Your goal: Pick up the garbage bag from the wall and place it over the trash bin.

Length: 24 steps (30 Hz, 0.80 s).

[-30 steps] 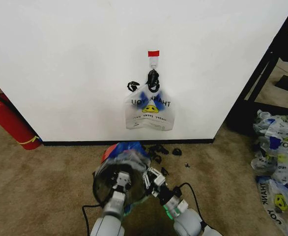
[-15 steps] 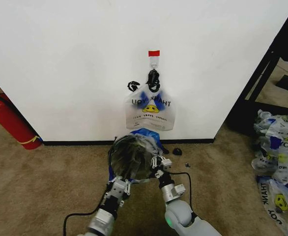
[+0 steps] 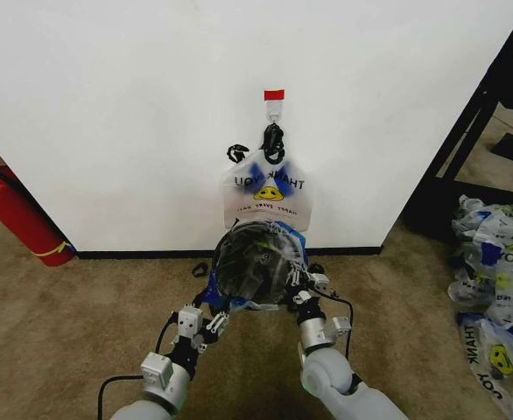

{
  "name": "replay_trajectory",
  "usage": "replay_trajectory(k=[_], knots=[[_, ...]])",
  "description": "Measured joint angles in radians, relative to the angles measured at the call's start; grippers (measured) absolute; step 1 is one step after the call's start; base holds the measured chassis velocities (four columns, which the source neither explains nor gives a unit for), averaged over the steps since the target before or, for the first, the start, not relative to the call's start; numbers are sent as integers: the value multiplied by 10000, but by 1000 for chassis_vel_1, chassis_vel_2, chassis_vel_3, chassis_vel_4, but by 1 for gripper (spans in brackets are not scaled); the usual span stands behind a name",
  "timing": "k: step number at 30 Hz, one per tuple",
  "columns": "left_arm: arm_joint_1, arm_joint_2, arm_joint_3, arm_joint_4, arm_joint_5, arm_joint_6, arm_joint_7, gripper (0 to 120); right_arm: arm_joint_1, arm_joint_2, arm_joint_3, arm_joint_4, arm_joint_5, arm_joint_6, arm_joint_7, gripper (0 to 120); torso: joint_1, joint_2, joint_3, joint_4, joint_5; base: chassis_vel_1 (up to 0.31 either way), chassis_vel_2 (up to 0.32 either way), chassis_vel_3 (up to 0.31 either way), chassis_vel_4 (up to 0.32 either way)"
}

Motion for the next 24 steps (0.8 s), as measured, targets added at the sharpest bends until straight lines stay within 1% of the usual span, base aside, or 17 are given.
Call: replay_trajectory(k=[1, 3, 5, 7, 13, 14, 15, 17, 18, 21, 22, 24], knots=[[-17, 0, 1, 29, -124, 28, 67, 88, -12, -3, 6, 24, 31, 23, -56, 0, 0, 0, 0, 0, 0, 0, 0, 0, 0], [-28, 6, -7, 49, -215, 45, 161, 94, -24, -6, 8, 47, 53, 39, -104, 0, 0, 0, 0, 0, 1, 0, 0, 0, 0], [-36, 16, -22, 68, -245, 58, 228, 98, -28, -10, 9, 60, 69, 47, -136, 0, 0, 0, 0, 0, 1, 0, 0, 0, 0], [-42, 16, -28, 76, -246, 70, 245, 95, -28, -10, 9, 64, 77, 49, -150, 0, 0, 0, 0, -1, 1, 0, 0, 0, 0], [-22, 14, -61, 120, -216, 201, 259, 70, 108, 20, 7, 65, 112, 52, -170, 0, 0, 0, 0, 0, 1, 0, 0, 0, 0], [-22, 14, -61, 120, -216, 201, 259, 70, 108, 20, 7, 65, 112, 52, -170, 0, 0, 0, 0, 0, 1, 0, 0, 0, 0], [-20, 13, -61, 120, -212, 206, 262, 67, 126, 21, 6, 64, 127, 51, -168, 0, 0, 0, 0, 0, 1, 0, 0, 0, 0], [-19, -1, -59, 120, -206, 209, 269, 58, 162, 25, 16, 65, 175, 51, -162, 0, 0, 0, 0, 0, 1, 0, 0, 0, 0], [-21, -9, -55, 121, -200, 209, 269, 51, 174, 26, 25, 68, 228, 50, -157, 0, 0, 0, 0, -1, 1, 0, 0, 0, 0], [-40, -15, -51, 147, -188, 205, 270, 39, 181, 5, 52, 117, 366, 36, -145, 0, 0, 0, 0, -1, 1, 0, 0, 0, 0], [-40, -15, -51, 147, -188, 205, 270, 39, 181, 5, 52, 117, 366, 36, -145, 0, 0, 0, 0, -1, 1, 0, 0, 0, 0], [-55, -12, -64, 179, -172, 184, 276, 32, 180, -21, 77, 163, 468, 24, -141, 0, 0, 0, 0, -1, 1, 0, 0, 0, 0]])
